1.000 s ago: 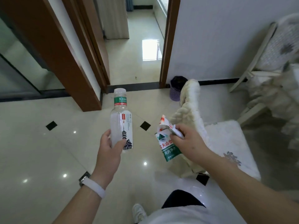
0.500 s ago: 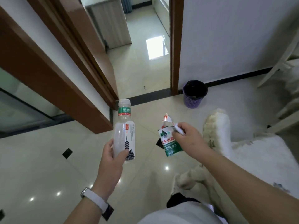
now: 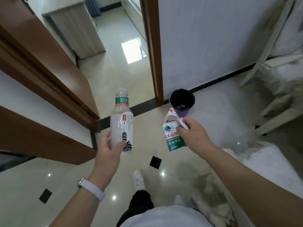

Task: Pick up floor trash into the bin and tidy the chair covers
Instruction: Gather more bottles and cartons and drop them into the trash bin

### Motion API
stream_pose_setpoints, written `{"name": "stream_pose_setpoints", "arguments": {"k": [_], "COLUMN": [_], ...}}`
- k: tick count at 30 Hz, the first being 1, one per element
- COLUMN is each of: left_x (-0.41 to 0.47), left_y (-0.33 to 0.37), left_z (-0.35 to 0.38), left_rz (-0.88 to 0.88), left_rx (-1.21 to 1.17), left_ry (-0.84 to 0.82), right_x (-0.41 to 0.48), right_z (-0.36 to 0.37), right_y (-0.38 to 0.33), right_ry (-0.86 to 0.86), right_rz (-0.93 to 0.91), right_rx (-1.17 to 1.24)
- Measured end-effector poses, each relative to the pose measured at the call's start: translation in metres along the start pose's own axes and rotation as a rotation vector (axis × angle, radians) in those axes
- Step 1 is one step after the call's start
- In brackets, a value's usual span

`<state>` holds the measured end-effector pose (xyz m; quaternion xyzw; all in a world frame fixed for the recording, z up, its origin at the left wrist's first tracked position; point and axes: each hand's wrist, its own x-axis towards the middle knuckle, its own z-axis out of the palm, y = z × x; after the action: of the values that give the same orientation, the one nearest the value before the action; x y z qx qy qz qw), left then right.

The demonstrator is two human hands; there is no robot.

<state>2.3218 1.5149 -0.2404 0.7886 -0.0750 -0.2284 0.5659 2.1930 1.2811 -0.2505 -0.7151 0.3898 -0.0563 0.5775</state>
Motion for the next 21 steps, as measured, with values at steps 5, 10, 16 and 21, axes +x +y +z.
{"name": "stream_pose_setpoints", "arguments": {"k": [5,10,16,21], "left_x": [0.101,0.201,0.296,0.345], "left_y": [0.006,0.033,0.059,0.081], "left_z": [0.006,-0.001,-0.002,0.031], "left_rz": [0.026,0.07,0.047,0.026], "left_rx": [-0.031,-0.085,-0.054,-0.053], "left_ry": [-0.119,-0.236,-0.394,-0.518], "right_x": [0.054,0.117,0.167,0.198], "right_z": [0.015,0.035,0.052,0.039], "right_y": [-0.024,-0.076,-0.119,-0.111], "right_ry": [0.098,0.214,0.329,0.402], "right_rz": [0.065,0.069,0.087,0.198], "right_rx": [-0.039,-0.099,-0.084,-0.085]}}
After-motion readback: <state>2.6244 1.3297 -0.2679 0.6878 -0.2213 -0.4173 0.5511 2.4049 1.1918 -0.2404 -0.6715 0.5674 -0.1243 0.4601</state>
